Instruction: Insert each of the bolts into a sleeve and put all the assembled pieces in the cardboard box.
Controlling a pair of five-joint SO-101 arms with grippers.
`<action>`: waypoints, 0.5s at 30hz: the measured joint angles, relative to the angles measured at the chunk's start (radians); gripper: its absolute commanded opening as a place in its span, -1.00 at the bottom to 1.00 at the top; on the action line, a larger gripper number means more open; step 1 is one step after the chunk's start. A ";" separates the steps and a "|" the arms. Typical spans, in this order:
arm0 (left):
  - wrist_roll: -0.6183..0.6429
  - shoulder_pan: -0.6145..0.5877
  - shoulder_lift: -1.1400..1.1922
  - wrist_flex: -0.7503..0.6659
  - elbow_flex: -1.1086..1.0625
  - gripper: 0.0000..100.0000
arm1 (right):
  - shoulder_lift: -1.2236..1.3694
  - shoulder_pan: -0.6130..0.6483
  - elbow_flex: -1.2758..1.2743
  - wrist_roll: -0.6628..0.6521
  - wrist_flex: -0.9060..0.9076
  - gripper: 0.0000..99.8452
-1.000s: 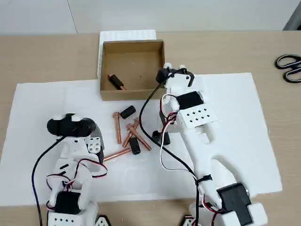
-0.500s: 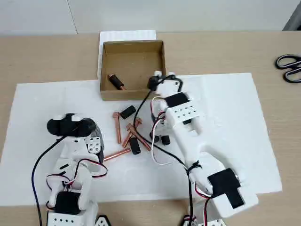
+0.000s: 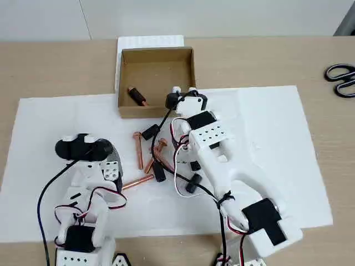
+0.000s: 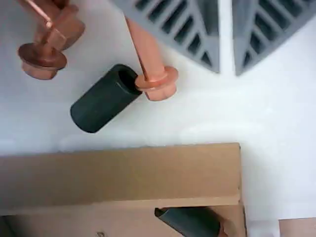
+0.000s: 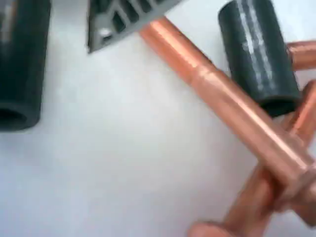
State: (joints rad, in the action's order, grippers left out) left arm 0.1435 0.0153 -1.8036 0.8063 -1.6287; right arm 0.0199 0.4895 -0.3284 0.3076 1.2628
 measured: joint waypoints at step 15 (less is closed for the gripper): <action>0.000 0.000 0.000 0.000 0.000 -0.99 | 0.152 0.003 0.023 0.000 -0.055 -0.62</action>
State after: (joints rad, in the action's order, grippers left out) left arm 0.1435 0.0153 -1.8036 0.8063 -1.6287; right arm 0.1718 0.4925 -0.3053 0.3076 1.2075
